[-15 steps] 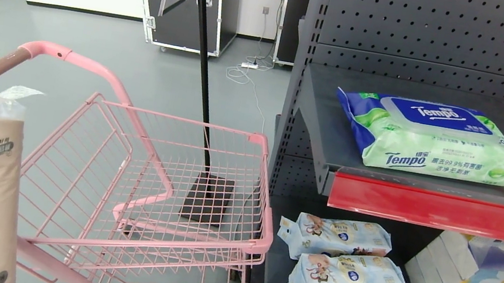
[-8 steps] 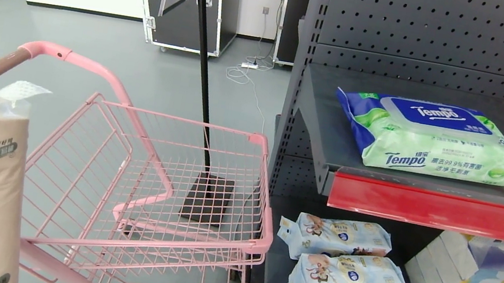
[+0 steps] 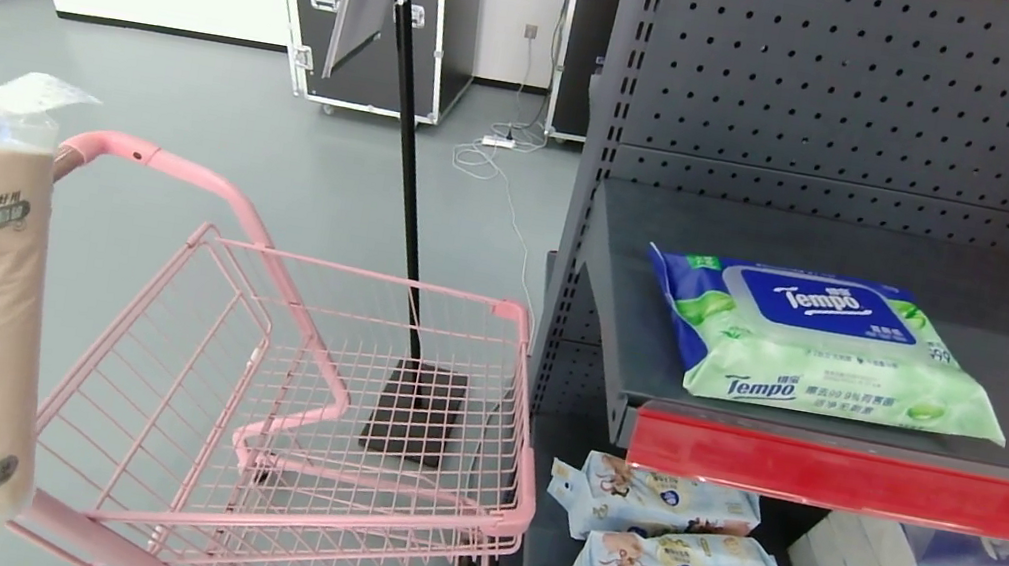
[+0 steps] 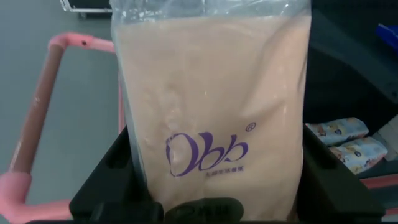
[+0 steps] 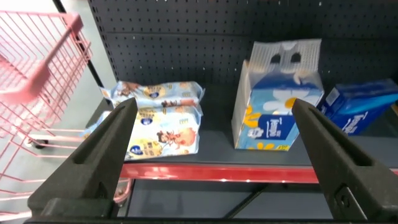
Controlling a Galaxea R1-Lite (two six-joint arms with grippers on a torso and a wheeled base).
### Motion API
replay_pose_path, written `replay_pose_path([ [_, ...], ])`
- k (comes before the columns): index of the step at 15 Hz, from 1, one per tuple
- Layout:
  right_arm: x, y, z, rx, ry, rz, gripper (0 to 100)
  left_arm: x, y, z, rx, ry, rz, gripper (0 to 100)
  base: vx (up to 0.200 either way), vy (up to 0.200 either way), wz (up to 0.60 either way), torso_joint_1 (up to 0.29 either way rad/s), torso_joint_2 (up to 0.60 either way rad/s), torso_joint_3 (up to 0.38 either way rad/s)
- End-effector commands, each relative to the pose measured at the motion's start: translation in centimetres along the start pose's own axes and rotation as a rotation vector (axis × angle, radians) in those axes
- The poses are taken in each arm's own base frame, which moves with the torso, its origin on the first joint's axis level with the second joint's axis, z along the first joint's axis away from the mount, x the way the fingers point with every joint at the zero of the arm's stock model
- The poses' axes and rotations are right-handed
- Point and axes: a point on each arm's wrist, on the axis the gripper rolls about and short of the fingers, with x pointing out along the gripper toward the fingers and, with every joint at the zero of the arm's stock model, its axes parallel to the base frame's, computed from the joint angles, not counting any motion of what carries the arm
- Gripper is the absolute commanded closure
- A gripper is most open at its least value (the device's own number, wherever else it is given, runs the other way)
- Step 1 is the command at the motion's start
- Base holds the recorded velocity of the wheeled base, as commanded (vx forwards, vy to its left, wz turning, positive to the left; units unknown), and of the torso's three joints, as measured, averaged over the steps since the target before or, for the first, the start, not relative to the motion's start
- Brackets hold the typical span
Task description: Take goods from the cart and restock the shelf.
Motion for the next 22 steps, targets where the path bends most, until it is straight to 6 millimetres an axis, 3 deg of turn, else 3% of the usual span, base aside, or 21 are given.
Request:
replay_pose_path([
  [1, 0.0, 0.0, 0.0, 0.000, 0.001, 0.000, 0, 1.3, 0.9, 0.2, -0.018, 0.021, -0.039, 100, 0.000, 0.000, 0.00, 0.159, -0.53, -0.359],
  [8, 0.0, 0.0, 0.0, 0.001, 0.001, 0.001, 0, 2.5, 1.5, 2.5, -0.004, -0.027, -0.084, 100, 0.000, 0.000, 0.00, 0.208, -0.58, -0.371],
  [15, 0.0, 0.0, 0.0, 0.003, 0.001, 0.000, 0, 2.6, 1.6, 2.5, -0.006, -0.025, -0.054, 100, 0.000, 0.000, 0.00, 0.163, -0.41, -0.242],
  [22, 0.0, 0.0, 0.0, 0.003, 0.001, 0.001, 0, 2.9, 1.8, 2.6, -0.011, -0.021, -0.058, 100, 0.000, 0.000, 0.00, 0.013, -0.03, -0.017],
])
